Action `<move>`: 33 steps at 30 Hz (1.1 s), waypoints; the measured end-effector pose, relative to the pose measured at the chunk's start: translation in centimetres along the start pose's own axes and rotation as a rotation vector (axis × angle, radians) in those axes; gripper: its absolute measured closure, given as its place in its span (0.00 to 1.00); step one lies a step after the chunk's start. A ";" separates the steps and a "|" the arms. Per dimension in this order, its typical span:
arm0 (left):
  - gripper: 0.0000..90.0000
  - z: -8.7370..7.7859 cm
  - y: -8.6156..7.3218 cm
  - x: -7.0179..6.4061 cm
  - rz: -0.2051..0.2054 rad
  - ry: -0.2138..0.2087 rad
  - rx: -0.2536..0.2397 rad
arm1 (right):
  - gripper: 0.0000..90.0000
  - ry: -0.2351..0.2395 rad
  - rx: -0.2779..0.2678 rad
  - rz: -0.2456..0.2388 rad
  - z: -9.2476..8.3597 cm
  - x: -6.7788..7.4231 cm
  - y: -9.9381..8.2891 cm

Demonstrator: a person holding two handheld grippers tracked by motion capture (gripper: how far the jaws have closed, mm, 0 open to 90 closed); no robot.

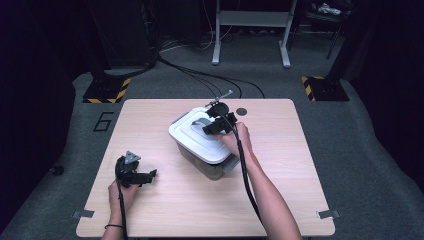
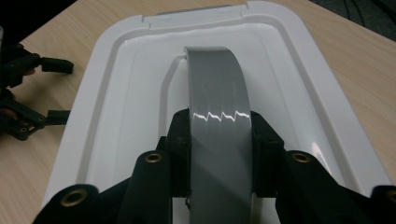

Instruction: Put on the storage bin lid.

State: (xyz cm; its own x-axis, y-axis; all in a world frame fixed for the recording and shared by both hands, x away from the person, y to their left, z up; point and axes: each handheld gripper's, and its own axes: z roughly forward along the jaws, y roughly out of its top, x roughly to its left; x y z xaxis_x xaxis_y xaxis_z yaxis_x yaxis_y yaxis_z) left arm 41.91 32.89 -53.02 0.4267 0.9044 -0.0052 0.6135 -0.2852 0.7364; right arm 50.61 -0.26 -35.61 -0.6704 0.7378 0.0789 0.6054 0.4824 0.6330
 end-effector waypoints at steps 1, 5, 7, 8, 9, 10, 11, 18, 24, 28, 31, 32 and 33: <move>0.07 0.0 0.0 0.0 0.000 0.000 0.000 | 0.73 -0.015 0.007 -0.010 0.0 0.2 0.1; 0.07 0.0 0.0 0.0 0.000 0.000 0.000 | 0.73 -0.017 0.010 -0.014 0.0 0.2 0.0; 0.07 0.0 0.0 0.0 0.000 0.000 0.000 | 0.73 -0.011 0.012 -0.012 -0.1 0.1 0.0; 0.07 0.0 0.0 0.0 0.000 0.000 0.000 | 0.73 -0.011 0.008 -0.011 -0.1 0.1 -0.1; 0.07 0.0 0.0 0.0 0.000 0.000 0.000 | 0.73 -0.011 0.009 -0.012 -0.1 0.1 0.0; 0.07 0.0 0.0 0.0 0.000 0.000 0.000 | 0.71 -0.013 0.010 -0.012 -0.1 0.1 0.0; 0.07 0.0 0.0 0.0 0.000 0.000 0.000 | 0.69 -0.011 0.010 -0.012 -0.1 0.1 0.0; 0.07 0.0 0.0 0.0 0.000 -0.002 0.001 | 0.46 -0.008 -0.024 -0.009 -0.8 0.0 -0.1; 0.07 0.0 0.0 0.0 0.001 -0.002 0.001 | 0.19 -0.013 -0.065 -0.008 -2.3 -0.5 -0.4; 0.07 0.0 0.0 0.0 0.000 -0.002 0.001 | 0.12 -0.012 -0.091 -0.002 -3.4 -0.9 -1.0; 0.07 0.0 0.0 0.0 0.001 -0.002 0.001 | 0.07 -0.015 -0.105 -0.001 -4.0 -1.2 -1.6; 0.07 0.0 0.0 0.0 0.001 -0.002 0.001 | 0.07 -0.015 -0.109 0.003 -4.3 -1.3 -1.8; 0.07 0.0 0.0 0.0 0.001 -0.002 0.001 | 0.06 -0.015 -0.113 0.010 -4.5 -1.4 -2.1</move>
State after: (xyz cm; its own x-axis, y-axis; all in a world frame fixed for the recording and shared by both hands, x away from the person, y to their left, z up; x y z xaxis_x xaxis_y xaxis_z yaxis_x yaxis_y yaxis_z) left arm 41.91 32.89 -53.02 0.4285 0.9035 -0.0057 0.6136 -0.2863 0.7359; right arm 48.36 -4.38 -33.59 -0.6578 0.7495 0.0744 0.5591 0.4197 0.7150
